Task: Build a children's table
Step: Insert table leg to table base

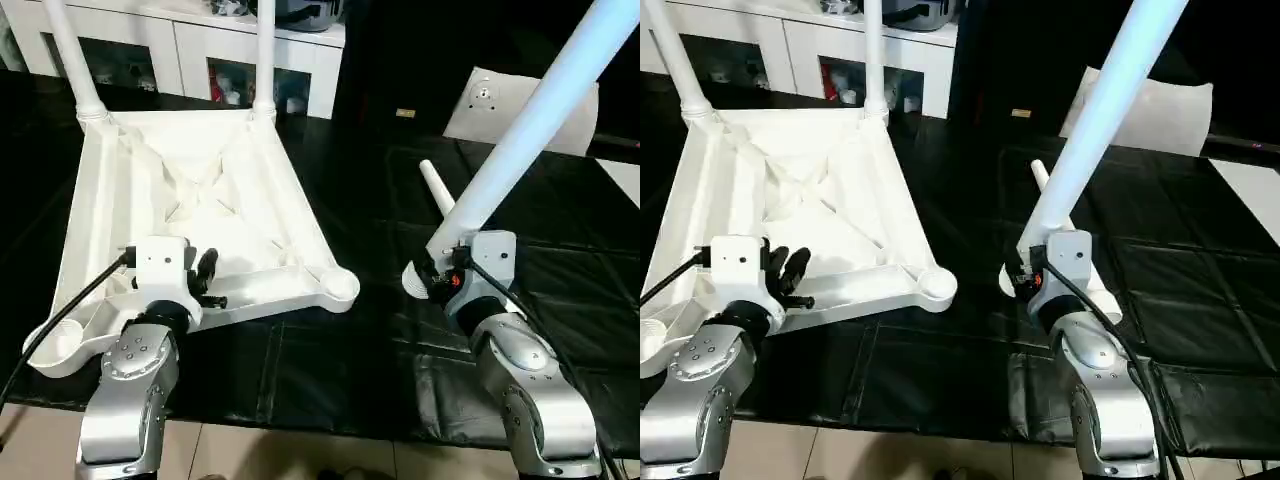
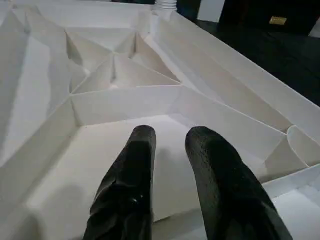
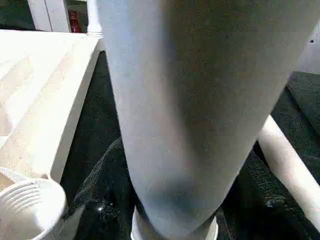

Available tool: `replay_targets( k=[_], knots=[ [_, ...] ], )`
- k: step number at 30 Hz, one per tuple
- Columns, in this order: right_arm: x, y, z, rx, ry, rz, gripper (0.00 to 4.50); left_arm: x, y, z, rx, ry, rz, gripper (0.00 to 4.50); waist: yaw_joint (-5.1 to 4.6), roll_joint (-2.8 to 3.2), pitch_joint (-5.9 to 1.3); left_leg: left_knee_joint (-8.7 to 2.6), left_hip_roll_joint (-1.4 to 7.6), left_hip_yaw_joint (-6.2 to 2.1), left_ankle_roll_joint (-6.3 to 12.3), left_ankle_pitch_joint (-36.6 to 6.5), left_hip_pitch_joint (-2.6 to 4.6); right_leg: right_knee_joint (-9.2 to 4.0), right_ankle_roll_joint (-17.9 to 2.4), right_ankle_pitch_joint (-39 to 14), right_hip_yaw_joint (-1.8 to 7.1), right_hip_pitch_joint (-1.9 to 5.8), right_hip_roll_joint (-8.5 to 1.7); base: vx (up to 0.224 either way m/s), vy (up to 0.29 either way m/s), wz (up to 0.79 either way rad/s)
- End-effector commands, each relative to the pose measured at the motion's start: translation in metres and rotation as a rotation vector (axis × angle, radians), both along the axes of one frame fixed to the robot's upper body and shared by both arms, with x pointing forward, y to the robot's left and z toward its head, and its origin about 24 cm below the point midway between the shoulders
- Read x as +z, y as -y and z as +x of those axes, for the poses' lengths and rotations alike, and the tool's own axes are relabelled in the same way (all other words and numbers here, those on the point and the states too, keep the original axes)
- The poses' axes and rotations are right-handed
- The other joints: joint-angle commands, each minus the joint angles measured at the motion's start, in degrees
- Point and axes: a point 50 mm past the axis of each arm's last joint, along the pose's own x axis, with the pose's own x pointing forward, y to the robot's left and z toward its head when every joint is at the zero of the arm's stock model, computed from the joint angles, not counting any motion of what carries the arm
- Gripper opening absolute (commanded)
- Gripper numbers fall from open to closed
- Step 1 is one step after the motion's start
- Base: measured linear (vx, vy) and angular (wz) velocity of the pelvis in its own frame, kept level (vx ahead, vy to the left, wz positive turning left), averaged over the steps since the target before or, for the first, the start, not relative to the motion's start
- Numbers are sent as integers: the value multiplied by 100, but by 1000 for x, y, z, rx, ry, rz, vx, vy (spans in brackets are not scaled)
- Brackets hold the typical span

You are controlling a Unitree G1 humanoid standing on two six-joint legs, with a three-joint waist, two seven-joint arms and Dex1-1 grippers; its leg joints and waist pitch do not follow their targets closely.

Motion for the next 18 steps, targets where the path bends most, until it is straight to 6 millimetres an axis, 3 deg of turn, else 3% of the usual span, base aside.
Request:
replay_targets(
  k=[1, 18],
  knots=[
    [6, 4, 0, -15, 21, -13, 188, 3, 4, 0, -12, 8, -2, 132, 1, 88, -304, -393, 279, -85, 279, -1374, 8, -521, 4, -2465, 335, 253, -508, 0, 0, 0],
    [6, 4, 0, -15, 21, -13, 188, 3, 4, 0, -12, 8, -2, 132, 1, 92, -306, -395, 286, -89, 280, -1344, 10, -510, -23, -2401, 335, 258, -504, 0, 0, 0]
  ],
)
